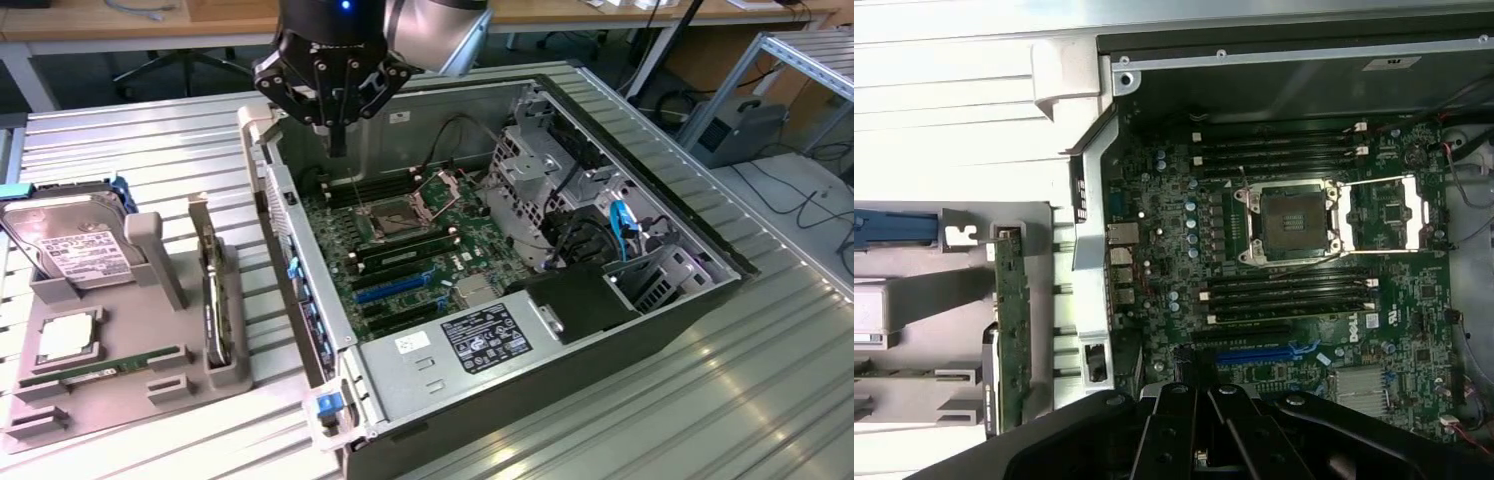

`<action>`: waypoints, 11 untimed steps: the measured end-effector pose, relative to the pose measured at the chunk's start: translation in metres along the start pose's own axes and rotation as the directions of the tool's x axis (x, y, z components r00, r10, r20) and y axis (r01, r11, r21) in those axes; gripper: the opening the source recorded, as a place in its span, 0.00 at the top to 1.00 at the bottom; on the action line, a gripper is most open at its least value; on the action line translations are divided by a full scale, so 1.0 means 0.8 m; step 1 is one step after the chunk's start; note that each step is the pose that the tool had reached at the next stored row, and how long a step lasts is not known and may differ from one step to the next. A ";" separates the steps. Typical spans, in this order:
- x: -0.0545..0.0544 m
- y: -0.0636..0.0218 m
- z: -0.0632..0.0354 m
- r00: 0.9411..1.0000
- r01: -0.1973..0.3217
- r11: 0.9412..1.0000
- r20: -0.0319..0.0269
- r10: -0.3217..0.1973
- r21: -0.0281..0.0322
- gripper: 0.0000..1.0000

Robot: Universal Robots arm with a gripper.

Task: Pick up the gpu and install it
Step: 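Reach for the gpu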

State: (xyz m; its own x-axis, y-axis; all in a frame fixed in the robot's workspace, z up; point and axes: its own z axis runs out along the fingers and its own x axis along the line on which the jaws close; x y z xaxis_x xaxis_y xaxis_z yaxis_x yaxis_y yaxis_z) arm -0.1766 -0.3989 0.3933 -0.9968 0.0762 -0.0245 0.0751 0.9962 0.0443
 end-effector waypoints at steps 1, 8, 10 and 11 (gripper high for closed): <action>0.000 0.000 0.000 1.000 0.000 1.000 0.000 0.000 0.000 0.89; 0.006 0.000 0.000 1.000 0.000 1.000 0.000 0.000 0.000 0.89; 0.008 -0.001 0.000 1.000 0.000 1.000 0.000 0.000 0.000 0.89; 0.009 -0.001 0.000 1.000 0.000 1.000 0.000 0.000 0.000 0.89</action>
State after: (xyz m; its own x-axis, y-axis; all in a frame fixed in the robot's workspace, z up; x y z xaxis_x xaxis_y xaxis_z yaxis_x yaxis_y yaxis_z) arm -0.1835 -0.3989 0.3933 -0.9968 0.0763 -0.0245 0.0751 0.9962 0.0444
